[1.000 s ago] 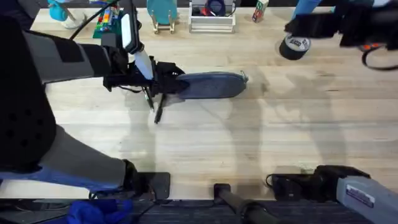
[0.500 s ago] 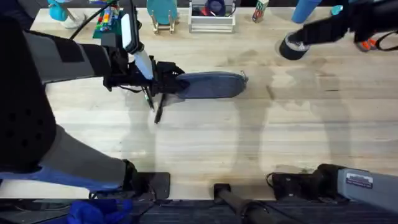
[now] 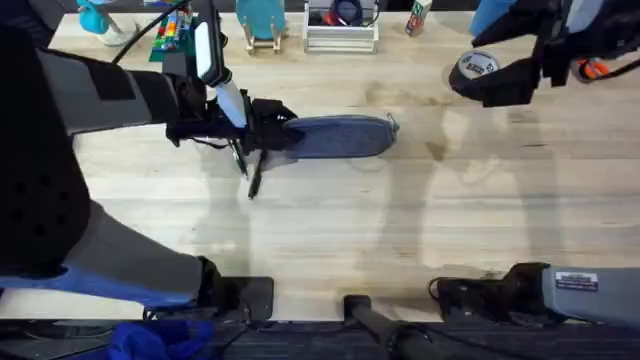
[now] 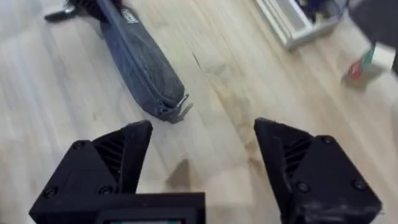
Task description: Unzip the bag, pick up the pens from the table one at a time and place them inside, then zip the bag closed.
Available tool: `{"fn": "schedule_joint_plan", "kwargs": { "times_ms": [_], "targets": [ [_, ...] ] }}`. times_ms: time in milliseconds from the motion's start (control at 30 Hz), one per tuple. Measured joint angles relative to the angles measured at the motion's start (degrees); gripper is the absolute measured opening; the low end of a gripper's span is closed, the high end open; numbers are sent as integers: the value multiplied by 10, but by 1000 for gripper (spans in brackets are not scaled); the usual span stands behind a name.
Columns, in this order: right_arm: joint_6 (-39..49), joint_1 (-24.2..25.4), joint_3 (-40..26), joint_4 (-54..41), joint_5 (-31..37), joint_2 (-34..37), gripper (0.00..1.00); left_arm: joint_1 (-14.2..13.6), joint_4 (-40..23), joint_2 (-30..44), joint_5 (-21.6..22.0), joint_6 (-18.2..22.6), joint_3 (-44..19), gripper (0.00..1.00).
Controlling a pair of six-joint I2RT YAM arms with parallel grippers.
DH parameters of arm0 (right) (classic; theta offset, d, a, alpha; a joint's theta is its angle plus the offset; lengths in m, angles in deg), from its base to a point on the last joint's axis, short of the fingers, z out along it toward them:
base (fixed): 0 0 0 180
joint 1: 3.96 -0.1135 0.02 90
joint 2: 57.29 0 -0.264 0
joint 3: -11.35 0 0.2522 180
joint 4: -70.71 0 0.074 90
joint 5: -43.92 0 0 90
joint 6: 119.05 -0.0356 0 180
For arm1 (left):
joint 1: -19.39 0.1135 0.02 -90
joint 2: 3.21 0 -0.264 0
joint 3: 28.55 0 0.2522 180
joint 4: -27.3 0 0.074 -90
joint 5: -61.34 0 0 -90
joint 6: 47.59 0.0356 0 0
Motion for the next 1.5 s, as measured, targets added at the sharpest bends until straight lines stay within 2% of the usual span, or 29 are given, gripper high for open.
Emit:
{"fn": "schedule_joint_plan", "kwargs": {
  "times_ms": [167, 533, 767, 1033, 1500],
  "targets": [
    [80, 0, 0, 3, -22, 6, 996, 0, 0, 0, 0, 0, 0, 42],
    [164, 0, -1, 0, -48, 12, 996, 0, 1, 0, 0, 0, 0, 42],
    [236, 0, -2, -21, -61, 79, 995, 0, 1, 0, 0, 0, 0, 42],
    [317, 0, -2, -24, -105, 157, 995, 0, 1, 0, 0, 0, 0, 42],
    [399, 0, -2, -30, -144, 223, 994, 0, 1, 0, 0, 0, 0, 42]
  ]
}}
